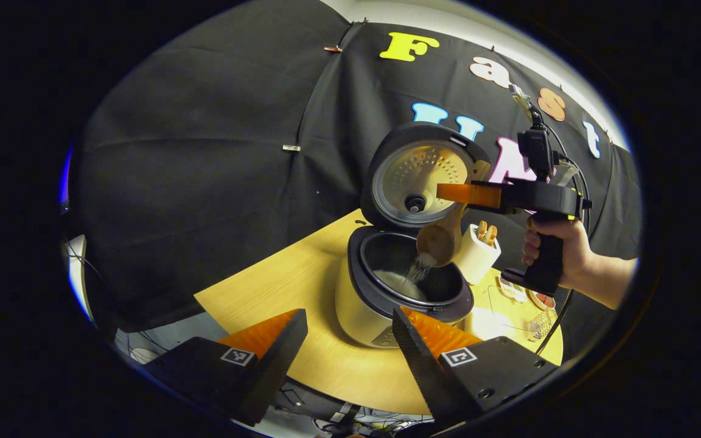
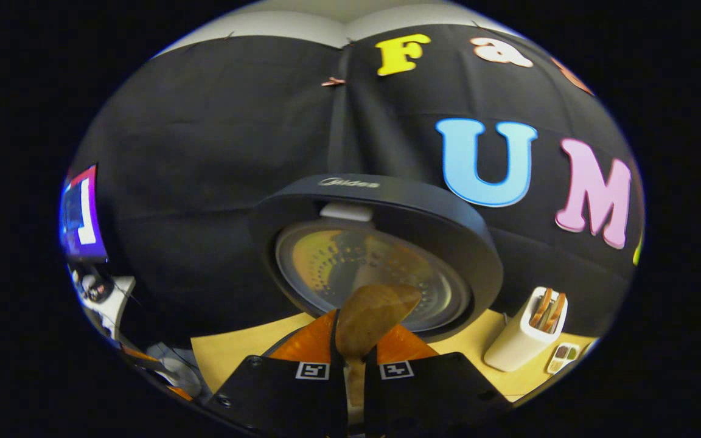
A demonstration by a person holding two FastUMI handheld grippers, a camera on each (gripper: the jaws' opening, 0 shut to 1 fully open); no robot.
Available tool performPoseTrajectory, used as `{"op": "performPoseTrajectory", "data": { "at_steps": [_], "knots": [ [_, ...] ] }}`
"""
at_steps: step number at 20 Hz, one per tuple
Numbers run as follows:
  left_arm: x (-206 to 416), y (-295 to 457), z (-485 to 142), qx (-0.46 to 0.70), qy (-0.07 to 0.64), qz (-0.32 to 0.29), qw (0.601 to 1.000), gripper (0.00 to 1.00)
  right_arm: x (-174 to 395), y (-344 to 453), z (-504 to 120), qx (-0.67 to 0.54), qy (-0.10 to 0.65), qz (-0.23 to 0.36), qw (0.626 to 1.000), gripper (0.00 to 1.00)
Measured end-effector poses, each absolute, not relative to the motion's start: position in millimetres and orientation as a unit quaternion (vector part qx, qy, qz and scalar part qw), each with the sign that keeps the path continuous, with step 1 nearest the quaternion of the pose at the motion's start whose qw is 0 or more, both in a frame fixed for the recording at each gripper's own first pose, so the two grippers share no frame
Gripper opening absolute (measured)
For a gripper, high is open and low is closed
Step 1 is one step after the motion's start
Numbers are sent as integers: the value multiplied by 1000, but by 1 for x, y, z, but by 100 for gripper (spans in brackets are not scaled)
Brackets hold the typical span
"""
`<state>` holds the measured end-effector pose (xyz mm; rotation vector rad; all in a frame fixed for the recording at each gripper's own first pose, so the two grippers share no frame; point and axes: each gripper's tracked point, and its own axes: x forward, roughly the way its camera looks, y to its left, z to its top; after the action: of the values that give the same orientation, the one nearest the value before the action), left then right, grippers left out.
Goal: Close the left gripper, press the button to open the rice cooker; take a wooden spoon from the chopstick holder with the right hand, scoop a spoonful of rice and pour it into the rice cooker, then put the wooden spoon back into the chopstick holder.
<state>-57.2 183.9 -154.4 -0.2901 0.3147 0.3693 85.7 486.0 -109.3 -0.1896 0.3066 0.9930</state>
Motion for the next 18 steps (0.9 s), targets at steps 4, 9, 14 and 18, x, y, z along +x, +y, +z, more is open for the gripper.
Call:
{"op": "performPoseTrajectory", "data": {
  "at_steps": [4,9,14,18],
  "knots": [
    [-61,197,-152,-111,152,197,962,96,66,495,-129,-142,135,509,838,15],
    [-66,207,-141,-58,148,208,965,96,63,487,-129,-119,151,511,838,15],
    [-54,193,-127,-33,134,187,973,96,84,455,-86,-43,149,476,865,15],
    [-38,169,-121,-29,129,156,979,93,113,397,-48,29,148,420,895,15]
  ]
}}
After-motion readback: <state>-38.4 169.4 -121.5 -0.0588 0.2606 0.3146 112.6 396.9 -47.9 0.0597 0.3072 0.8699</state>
